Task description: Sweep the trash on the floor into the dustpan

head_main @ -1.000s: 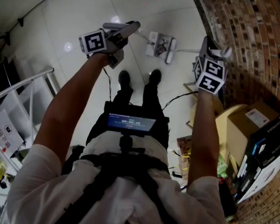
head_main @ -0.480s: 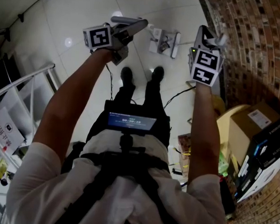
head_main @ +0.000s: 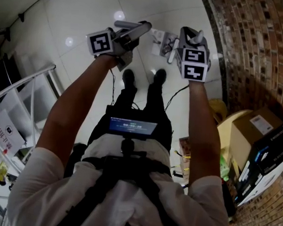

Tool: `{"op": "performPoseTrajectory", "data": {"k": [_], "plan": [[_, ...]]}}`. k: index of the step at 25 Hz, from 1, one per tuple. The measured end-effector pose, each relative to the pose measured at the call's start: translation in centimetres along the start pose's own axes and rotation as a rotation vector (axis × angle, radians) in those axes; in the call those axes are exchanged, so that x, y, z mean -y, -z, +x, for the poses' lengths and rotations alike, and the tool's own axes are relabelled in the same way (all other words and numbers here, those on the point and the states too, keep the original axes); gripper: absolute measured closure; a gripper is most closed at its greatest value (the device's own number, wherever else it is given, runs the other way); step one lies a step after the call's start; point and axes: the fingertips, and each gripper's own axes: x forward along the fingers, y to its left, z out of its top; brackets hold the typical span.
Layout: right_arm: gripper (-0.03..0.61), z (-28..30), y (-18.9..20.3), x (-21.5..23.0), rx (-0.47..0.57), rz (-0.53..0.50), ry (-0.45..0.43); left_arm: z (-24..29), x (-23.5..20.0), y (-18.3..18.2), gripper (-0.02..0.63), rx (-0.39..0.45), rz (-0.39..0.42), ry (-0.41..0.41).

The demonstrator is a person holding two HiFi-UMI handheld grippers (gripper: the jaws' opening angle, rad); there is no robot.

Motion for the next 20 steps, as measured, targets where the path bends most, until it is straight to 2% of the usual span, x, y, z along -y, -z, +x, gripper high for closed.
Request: {"op": "performPoseTrajectory", "data": {"k": [7, 14, 17, 20], "plan": [[0.522, 1.3, -1.0, -5.5, -0.02, -0.064, -0.249, -0.1, 0.3, -0.3, 0.394, 0.046, -0.025, 0.032], [0.367, 1.0, -0.8, -9.0, -0.075, -0.088, -0.505, -0.7, 0.2, -0.7, 0.394, 0.077, -0.052, 0.038], [0.327, 0.9, -0.5, -9.3, -0.119, -0.142, -0.569, -0.7, 0.3, -0.6, 0.394, 0.068, -0.053, 0.045], [0.327, 0.8, -0.2, -10.0, -0.147, -0.215, -0.61, -0.6, 0.4, -0.5, 0.394, 0.055, -0.055, 0.05]]}}
